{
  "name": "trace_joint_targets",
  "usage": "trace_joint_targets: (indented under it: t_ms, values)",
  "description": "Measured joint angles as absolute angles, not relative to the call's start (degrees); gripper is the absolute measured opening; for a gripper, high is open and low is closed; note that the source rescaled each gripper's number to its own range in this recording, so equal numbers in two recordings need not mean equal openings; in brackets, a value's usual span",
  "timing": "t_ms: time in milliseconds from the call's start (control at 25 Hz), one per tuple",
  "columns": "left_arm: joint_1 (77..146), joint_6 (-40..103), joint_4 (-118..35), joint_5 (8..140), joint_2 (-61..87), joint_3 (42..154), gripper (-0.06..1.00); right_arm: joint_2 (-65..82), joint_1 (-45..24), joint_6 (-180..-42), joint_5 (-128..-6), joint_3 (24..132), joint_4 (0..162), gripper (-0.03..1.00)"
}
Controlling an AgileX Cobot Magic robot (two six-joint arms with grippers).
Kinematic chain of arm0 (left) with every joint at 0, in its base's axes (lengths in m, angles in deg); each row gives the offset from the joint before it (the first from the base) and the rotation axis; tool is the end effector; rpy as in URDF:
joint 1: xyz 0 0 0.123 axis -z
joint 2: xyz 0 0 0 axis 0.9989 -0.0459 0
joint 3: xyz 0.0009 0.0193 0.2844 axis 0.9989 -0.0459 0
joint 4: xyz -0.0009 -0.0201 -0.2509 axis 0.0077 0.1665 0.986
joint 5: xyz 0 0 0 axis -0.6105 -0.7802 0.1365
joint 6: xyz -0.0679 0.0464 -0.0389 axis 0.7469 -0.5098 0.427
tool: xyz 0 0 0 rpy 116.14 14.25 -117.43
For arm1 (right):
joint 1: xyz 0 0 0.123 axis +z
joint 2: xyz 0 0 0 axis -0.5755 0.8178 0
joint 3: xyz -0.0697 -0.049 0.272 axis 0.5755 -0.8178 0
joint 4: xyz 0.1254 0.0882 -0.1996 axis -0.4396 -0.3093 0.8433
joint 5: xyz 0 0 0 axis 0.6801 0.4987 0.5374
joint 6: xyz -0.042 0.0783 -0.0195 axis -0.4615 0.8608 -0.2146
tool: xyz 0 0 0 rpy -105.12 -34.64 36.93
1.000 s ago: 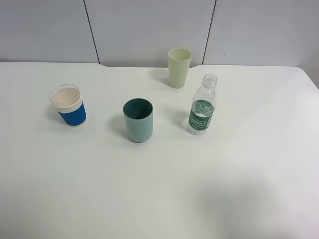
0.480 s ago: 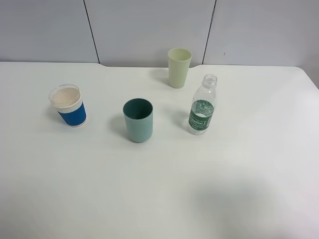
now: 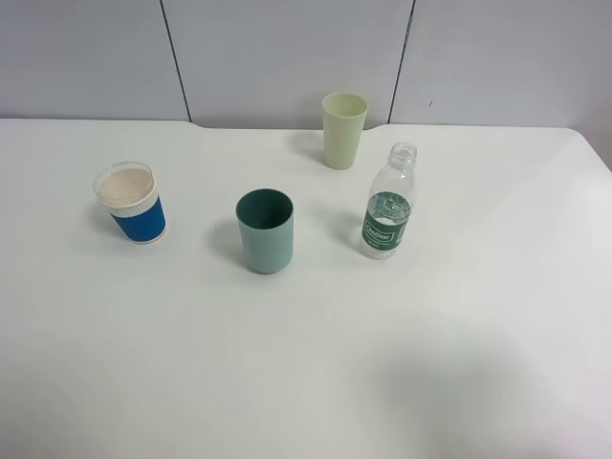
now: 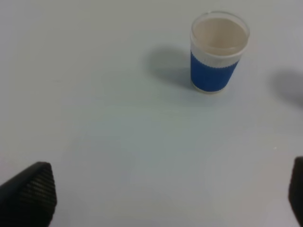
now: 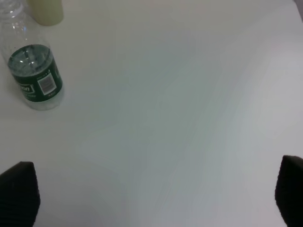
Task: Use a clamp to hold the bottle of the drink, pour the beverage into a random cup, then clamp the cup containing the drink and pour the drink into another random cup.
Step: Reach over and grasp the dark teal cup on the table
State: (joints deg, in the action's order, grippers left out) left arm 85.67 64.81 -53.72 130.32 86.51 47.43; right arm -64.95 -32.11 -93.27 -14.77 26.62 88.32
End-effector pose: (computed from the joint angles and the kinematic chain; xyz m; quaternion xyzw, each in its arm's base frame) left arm -0.0063 -0.0020 0.2793 -0.0068 0.8478 0.0002 0.5303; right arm -0.0062 0.0007 0.2784 -0.0635 0.8503 -0.0047 0.5225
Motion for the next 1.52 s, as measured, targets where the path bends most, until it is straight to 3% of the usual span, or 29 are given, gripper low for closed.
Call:
trace_joint_targets:
  t_ms: [440, 760, 1520]
  values:
    - [85.7, 64.8, -53.7, 130.3, 86.5, 47.4, 1.00, -64.9, -32.1, -92.5, -14.8, 26.6, 91.7, 1.00]
    - [85.7, 64.8, -53.7, 130.3, 86.5, 47.4, 1.00, -64.9, -36.6, -91.7, -14.8, 26.6, 92.2, 1.00]
    - [85.7, 64.8, -53.7, 130.3, 86.5, 47.4, 1.00, -64.9, -36.7, -91.7, -14.8, 26.6, 92.1, 1.00]
